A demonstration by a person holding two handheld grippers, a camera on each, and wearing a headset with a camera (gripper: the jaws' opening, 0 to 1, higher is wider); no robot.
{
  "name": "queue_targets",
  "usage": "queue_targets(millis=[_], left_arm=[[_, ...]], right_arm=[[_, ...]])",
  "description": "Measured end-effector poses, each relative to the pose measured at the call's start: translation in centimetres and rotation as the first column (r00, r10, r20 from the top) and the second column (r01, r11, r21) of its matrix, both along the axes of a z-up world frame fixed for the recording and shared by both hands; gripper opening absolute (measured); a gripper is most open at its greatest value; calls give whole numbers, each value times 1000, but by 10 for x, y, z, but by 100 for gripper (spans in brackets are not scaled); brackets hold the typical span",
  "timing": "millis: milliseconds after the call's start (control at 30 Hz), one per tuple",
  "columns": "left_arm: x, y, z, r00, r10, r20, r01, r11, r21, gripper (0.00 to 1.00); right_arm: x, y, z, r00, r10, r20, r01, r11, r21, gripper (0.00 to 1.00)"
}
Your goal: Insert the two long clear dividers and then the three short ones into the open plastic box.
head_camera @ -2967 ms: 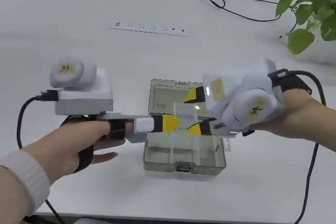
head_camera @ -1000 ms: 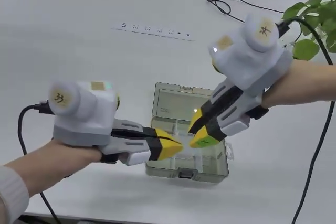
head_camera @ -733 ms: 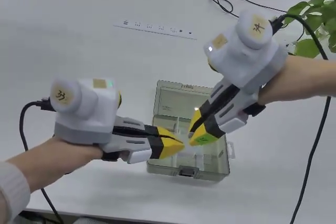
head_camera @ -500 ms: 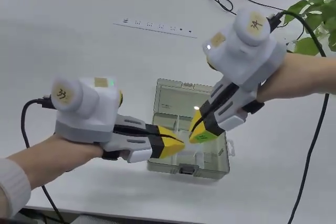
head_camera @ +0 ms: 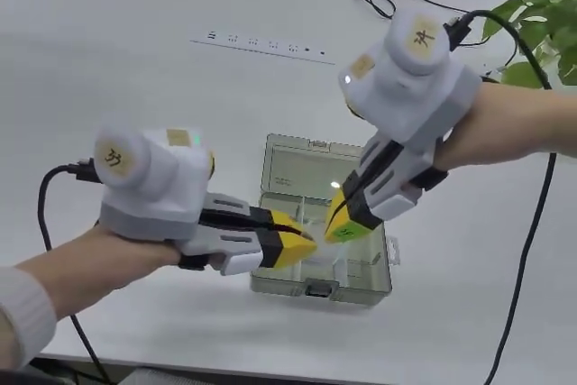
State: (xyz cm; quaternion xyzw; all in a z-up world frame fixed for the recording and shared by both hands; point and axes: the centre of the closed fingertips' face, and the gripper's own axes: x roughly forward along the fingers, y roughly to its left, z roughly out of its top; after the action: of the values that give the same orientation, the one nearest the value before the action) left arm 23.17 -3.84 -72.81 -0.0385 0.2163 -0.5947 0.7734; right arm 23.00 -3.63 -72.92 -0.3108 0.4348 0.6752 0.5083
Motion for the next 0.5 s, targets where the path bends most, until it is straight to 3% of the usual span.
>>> queue_targets(millis=[100, 367, 500], left_arm=[[2, 3, -3, 1000, 16, 4, -16, 1000, 14, 14], [8, 16, -13, 997, 63, 33, -65, 996, 65, 38], [12, 21, -15, 996, 83, 42, -86, 993, 82, 47]], right_arm=[[5, -6, -2, 1000, -7, 18, 7, 1000, -17, 2], [32, -25, -6, 989, -69, 134, 79, 995, -68, 2], [37, -33, -10, 987, -79, 139, 93, 991, -97, 2]])
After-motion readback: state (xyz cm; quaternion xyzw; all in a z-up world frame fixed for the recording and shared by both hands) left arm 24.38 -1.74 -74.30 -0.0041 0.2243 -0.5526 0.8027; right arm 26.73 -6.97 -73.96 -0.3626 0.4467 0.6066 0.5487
